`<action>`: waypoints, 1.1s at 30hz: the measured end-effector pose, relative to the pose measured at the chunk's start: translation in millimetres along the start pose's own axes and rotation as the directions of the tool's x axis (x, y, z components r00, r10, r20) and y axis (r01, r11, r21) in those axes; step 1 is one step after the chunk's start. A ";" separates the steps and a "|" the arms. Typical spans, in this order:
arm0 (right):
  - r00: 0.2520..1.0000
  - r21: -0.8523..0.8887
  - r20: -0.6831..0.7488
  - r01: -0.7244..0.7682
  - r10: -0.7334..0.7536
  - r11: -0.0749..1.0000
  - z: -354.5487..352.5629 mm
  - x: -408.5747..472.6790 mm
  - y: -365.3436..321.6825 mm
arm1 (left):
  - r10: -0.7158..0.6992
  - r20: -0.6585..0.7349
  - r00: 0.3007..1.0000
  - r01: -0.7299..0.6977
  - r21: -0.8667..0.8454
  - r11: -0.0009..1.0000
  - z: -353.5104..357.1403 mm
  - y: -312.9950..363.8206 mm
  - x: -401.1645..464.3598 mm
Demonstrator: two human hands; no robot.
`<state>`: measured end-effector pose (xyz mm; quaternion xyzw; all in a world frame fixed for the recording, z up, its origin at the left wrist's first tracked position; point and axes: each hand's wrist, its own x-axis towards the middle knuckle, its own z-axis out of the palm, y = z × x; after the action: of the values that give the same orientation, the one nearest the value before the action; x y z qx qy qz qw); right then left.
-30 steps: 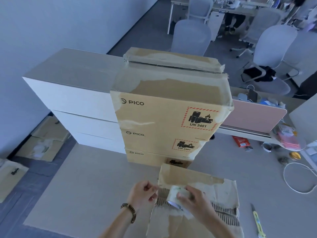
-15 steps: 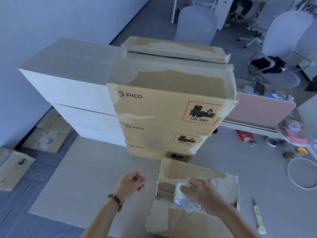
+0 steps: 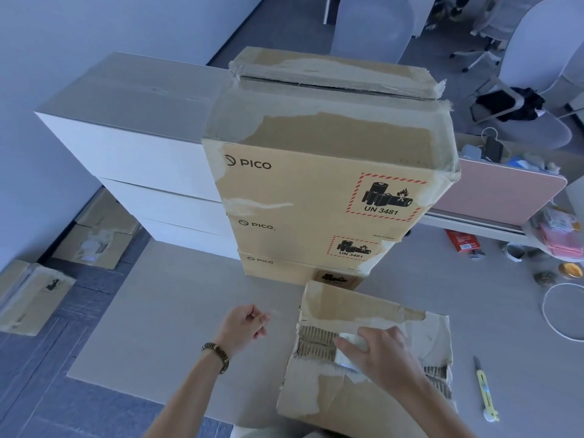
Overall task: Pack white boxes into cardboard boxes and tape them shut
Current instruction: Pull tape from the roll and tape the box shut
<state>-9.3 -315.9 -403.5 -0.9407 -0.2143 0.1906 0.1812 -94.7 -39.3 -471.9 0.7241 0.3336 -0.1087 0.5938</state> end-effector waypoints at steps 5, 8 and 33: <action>0.999 -0.097 -0.032 0.013 -0.016 0.995 6.4 3.9 -5.4 | -0.033 0.009 0.999 0.033 0.013 0.999 6.2 -11.4 6.5; 0.999 -0.093 -0.023 0.024 -0.026 0.995 6.5 5.9 -6.2 | -0.067 0.026 0.997 0.067 -0.013 0.998 11.6 -19.9 9.8; 0.999 -0.036 0.019 -0.033 0.033 0.999 11.9 12.8 -4.6 | -0.080 -0.001 0.997 0.080 0.020 0.997 86.2 -60.3 17.5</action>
<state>-5.3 -302.9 -415.4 -0.9453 -0.2039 0.1988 0.1590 -97.8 -109.1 -552.4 0.7159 0.3613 -0.1357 0.5819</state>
